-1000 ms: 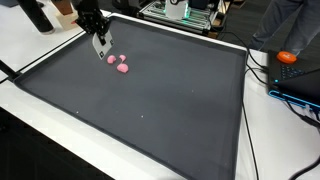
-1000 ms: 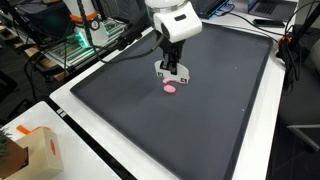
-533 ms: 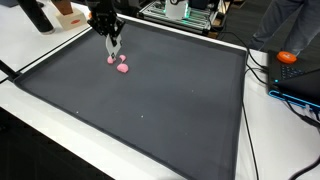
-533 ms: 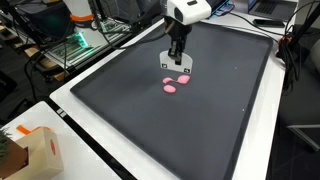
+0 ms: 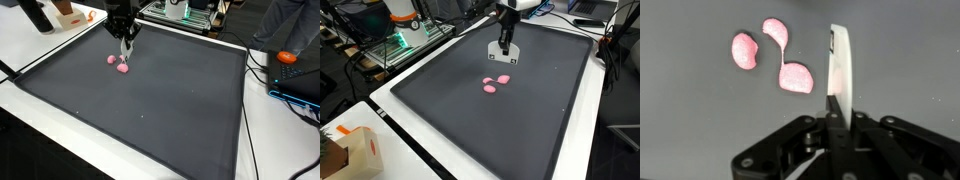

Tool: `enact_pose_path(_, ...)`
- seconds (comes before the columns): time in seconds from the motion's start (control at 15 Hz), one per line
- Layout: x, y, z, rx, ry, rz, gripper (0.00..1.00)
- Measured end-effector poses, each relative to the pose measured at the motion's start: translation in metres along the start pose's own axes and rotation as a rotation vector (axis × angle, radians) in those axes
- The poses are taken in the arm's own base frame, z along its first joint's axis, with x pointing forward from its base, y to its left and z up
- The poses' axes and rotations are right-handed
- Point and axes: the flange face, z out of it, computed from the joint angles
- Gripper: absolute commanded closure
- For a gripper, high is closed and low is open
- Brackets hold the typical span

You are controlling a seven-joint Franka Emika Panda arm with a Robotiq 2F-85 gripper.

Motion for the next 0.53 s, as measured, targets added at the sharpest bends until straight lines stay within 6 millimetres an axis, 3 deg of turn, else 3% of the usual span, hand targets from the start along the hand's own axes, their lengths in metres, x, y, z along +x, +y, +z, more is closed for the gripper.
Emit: enact_pose_path(0.53, 0.009, -0.035, -0.014, -0.068, 0.016, 0.035, 0.99)
